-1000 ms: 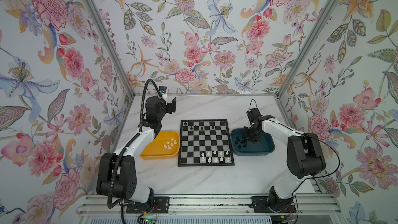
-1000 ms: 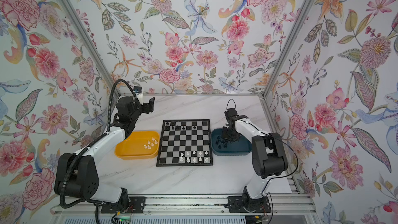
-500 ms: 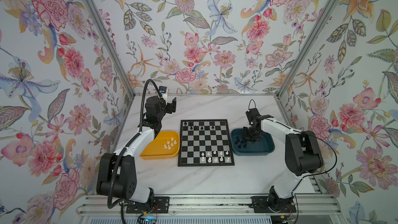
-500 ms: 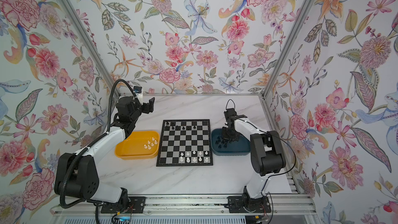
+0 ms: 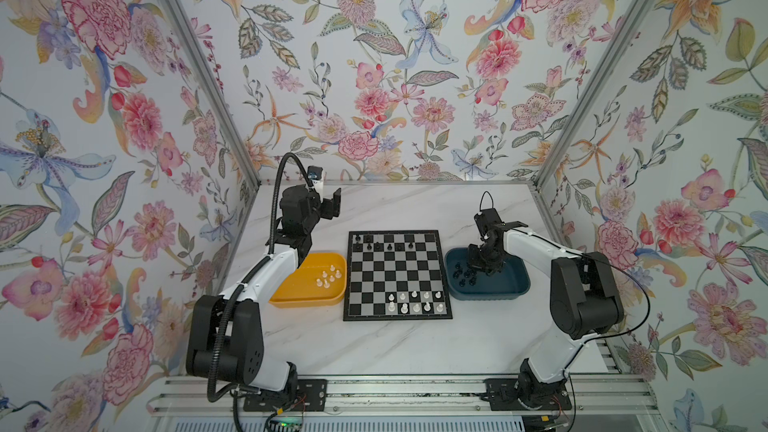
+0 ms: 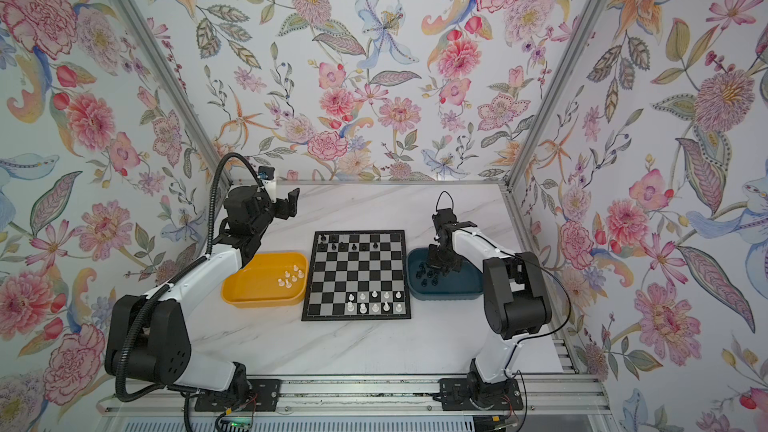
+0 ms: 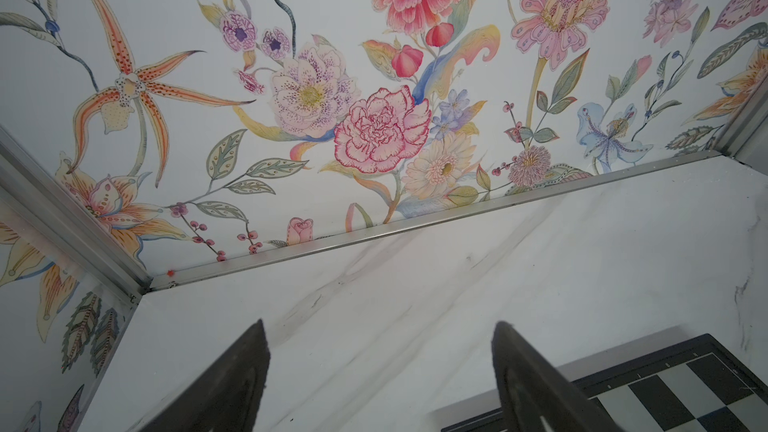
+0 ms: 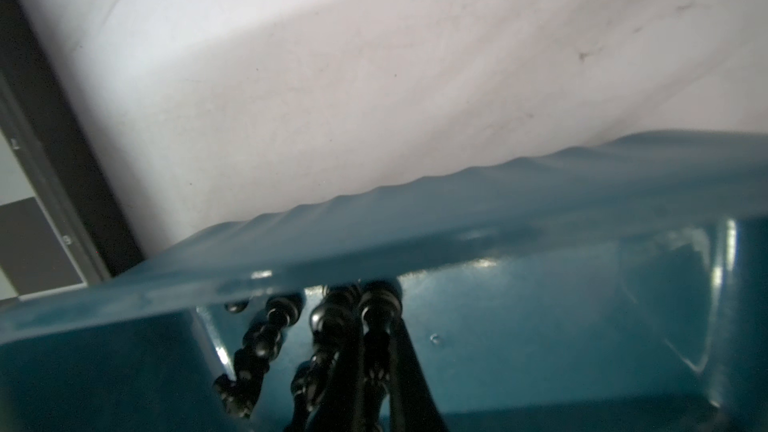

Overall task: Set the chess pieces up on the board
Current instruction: 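Lower the right gripper into the teal tray and grasp a black piece, then lift the black piece and carry it over the board's far row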

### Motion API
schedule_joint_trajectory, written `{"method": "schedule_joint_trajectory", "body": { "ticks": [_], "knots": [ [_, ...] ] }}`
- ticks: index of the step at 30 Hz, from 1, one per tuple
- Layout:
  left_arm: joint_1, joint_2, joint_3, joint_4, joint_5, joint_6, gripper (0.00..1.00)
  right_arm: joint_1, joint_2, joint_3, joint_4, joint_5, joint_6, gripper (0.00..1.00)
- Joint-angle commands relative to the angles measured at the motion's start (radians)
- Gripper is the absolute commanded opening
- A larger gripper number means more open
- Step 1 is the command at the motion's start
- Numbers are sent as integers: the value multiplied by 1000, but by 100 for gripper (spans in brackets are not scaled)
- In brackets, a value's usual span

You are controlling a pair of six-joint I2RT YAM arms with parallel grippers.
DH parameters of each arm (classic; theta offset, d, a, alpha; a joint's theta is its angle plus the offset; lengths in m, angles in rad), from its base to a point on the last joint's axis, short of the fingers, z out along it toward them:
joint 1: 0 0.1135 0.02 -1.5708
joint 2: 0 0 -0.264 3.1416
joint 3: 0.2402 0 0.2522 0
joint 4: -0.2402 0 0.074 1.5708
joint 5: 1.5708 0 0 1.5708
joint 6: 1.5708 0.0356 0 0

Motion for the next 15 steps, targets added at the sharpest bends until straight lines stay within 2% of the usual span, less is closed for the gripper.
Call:
{"method": "schedule_joint_trajectory", "body": {
  "ticks": [1, 15],
  "knots": [
    [-10, 5, 19, 32, 12, 11, 85, 6, 9, 24, -29, 9, -2, 0],
    [-9, 0, -2, 52, 32, 11, 85, 7, -87, 85, -201, 53, -5, 0]
  ]
}}
